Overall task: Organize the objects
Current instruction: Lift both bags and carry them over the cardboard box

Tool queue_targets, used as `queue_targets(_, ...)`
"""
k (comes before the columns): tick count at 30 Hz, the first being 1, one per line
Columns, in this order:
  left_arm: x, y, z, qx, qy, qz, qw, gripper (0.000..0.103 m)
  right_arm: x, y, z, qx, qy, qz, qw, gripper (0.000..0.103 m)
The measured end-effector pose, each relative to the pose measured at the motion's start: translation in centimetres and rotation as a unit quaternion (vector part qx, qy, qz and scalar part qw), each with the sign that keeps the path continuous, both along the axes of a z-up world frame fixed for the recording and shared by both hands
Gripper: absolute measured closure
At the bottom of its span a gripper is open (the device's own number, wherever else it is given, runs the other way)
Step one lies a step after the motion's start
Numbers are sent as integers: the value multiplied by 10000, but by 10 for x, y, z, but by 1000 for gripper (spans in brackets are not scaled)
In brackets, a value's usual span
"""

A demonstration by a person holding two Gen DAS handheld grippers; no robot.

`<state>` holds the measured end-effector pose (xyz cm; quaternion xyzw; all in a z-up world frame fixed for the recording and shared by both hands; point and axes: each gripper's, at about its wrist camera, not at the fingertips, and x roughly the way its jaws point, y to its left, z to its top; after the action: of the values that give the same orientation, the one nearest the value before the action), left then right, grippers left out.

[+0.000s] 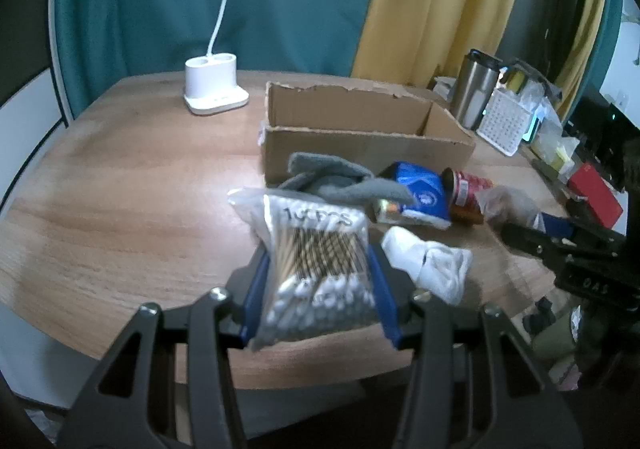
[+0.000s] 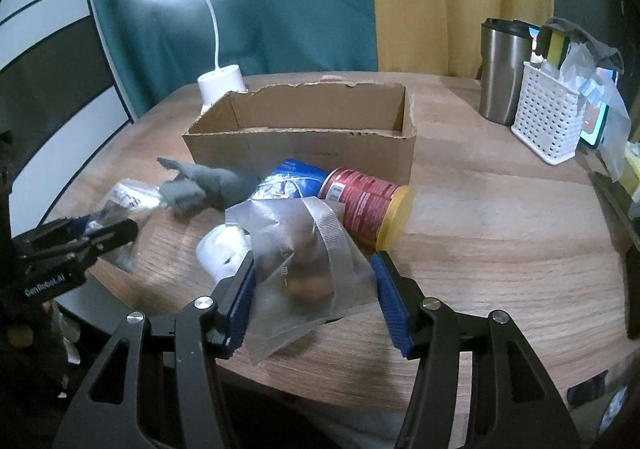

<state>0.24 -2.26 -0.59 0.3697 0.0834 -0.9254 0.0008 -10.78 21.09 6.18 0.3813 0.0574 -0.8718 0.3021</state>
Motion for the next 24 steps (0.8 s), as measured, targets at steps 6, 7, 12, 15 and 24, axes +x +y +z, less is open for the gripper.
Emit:
queue_targets(6,1,0,8,-3,115,-10,9999,55,1,0,6,-2,91,-18,10000,44)
queue_targets(7,2,0,11,-17,148,-4,9999,55,1,0,7,-2,103,-20,9999,44)
queue_targets(12,5,-2,20,-2,280,26,9996,55,3,0,14,-15,174,-29,9998,44)
queue_targets(15,9,-4,27,-10,378,60,9993,55,4,0,20,-38,237,-25,9997,44)
queue_targets(24,11,-8,38,-48,550,95,9984,57,5,-3,33,-95,356,-5,9993,44)
